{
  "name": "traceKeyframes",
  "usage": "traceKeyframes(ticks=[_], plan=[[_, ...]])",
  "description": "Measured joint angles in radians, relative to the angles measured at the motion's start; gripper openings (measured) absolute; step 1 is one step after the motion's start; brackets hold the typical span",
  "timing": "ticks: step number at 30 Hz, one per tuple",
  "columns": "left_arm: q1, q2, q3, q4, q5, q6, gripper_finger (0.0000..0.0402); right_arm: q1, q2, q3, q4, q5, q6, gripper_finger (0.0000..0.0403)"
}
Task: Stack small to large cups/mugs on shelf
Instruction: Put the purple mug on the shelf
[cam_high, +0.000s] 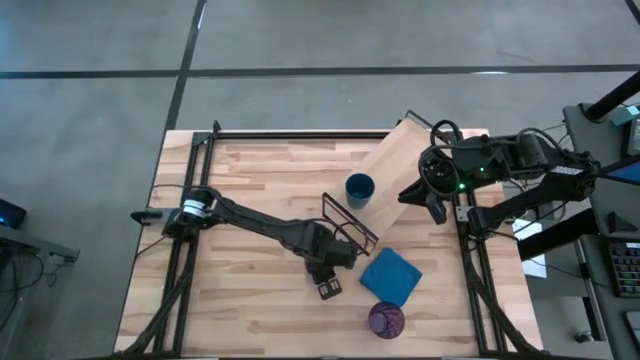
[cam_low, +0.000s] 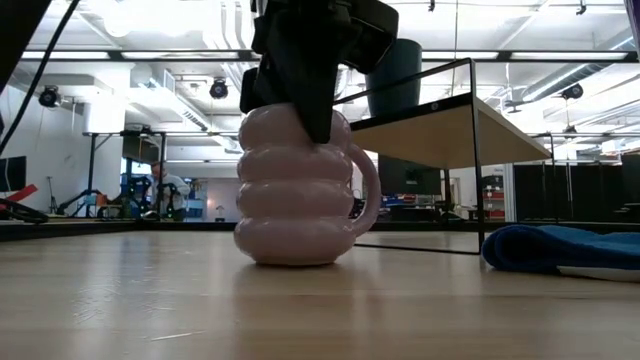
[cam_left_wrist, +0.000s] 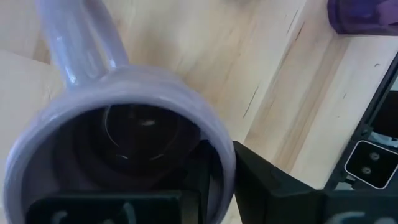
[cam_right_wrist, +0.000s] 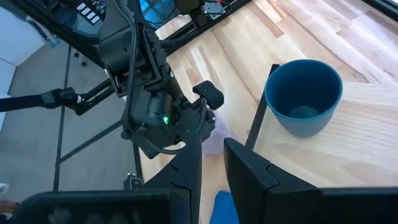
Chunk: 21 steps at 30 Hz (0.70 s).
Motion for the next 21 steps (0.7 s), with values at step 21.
traceKeyframes(ticks=[21], plan=[[0.006,0.0,0.002,0.0,0.005,0.036,0.0069,0.0,0.0,0.0,0.0,0.0,0.0,0.0063]])
